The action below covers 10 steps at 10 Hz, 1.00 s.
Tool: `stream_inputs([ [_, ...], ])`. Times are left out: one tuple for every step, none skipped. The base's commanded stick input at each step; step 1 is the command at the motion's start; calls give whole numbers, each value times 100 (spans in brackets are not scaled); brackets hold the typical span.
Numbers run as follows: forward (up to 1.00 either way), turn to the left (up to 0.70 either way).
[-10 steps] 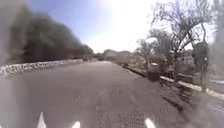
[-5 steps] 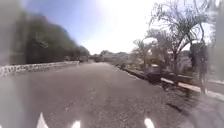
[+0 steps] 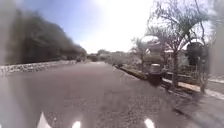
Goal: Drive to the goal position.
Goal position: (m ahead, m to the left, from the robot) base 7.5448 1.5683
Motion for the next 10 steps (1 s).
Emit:
stream_inputs([
  [50,0],
  [50,0],
  [50,0],
  [50,0],
  [50,0],
  [50,0],
  [50,0],
  [50,0],
  [50,0],
  [50,0],
])
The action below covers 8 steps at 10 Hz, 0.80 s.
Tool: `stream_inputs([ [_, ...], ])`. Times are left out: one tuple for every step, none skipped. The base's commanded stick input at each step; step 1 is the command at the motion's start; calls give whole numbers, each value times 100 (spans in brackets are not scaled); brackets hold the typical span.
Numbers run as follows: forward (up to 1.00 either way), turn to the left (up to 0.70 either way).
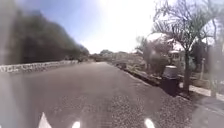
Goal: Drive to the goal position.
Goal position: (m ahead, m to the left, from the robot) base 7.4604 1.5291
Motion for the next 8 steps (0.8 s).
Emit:
stream_inputs([
  [50,0],
  [50,0],
  [50,0],
  [50,0],
  [50,0],
  [50,0],
  [50,0],
  [50,0],
])
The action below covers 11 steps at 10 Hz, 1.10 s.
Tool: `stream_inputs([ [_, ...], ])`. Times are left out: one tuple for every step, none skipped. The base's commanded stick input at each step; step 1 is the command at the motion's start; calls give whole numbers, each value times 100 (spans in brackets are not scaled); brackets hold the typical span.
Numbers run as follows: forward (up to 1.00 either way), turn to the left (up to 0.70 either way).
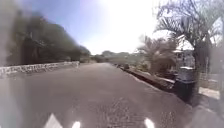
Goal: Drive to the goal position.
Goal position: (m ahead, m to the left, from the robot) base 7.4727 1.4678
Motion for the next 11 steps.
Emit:
stream_inputs([
  [50,0],
  [50,0],
  [50,0],
  [50,0],
  [50,0],
  [50,0],
  [50,0],
  [50,0],
  [50,0],
  [50,0],
  [50,0],
])
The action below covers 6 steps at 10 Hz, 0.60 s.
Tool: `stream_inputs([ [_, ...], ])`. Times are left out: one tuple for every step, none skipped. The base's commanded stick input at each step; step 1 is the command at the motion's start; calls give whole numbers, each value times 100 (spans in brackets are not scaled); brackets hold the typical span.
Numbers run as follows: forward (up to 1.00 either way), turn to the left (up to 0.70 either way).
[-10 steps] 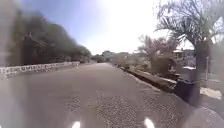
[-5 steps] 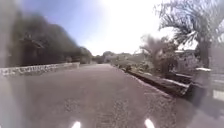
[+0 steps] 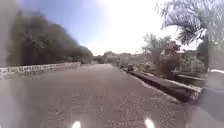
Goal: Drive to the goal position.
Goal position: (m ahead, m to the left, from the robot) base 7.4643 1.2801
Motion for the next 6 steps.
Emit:
stream_inputs([
  [50,0],
  [50,0],
  [50,0],
  [50,0],
  [50,0],
  [50,0],
])
